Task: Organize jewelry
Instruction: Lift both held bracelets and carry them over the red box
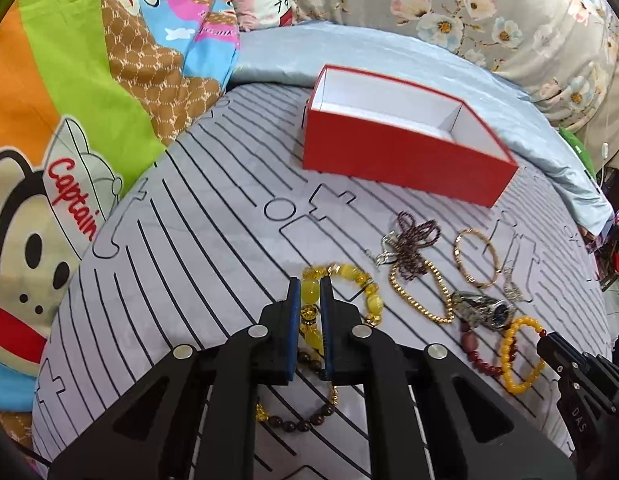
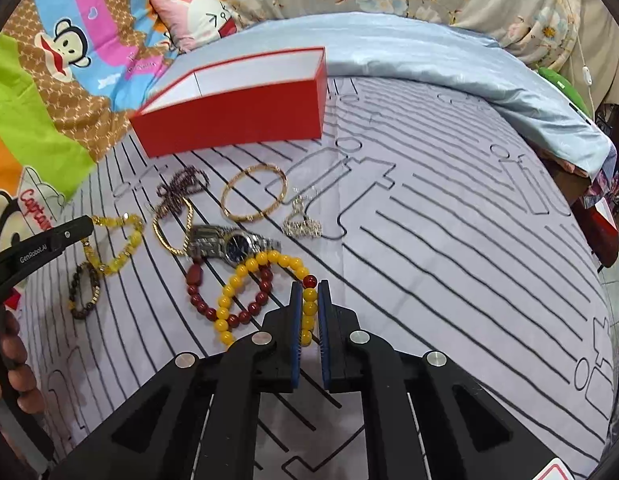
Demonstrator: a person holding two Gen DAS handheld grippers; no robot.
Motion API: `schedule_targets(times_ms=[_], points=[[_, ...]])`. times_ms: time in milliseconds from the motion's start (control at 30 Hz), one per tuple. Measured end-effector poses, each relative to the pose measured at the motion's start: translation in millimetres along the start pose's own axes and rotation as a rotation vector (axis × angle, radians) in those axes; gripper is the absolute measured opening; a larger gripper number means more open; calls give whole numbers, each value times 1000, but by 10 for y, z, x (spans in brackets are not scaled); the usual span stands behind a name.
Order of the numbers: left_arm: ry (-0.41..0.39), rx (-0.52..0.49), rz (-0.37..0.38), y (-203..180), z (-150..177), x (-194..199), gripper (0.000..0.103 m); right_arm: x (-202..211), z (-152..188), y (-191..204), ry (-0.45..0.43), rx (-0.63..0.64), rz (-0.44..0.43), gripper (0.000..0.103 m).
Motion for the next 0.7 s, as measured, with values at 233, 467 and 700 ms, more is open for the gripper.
schedule_targets(times_ms=[233, 467, 700], points=[[-46, -27, 43, -96, -152, 303, 9, 236, -160, 10, -45, -1, -31, 7], [-90, -76, 59, -264, -424, 562, 9, 436, -449, 5, -92, 2, -73, 7], [-127, -120, 90, -438, -897, 639, 9, 549, -1031, 46, -139, 15, -140, 7]])
Point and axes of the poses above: each gripper's, at about its wrist camera, not at the fingertips, and x roughly against the way its jaws point, y to its left, z to its underside, the point moved 6 cm from there along -x, roughly the way its jaws point, and after that the axes turned 8 degrees about y, right-handed, at the moved point
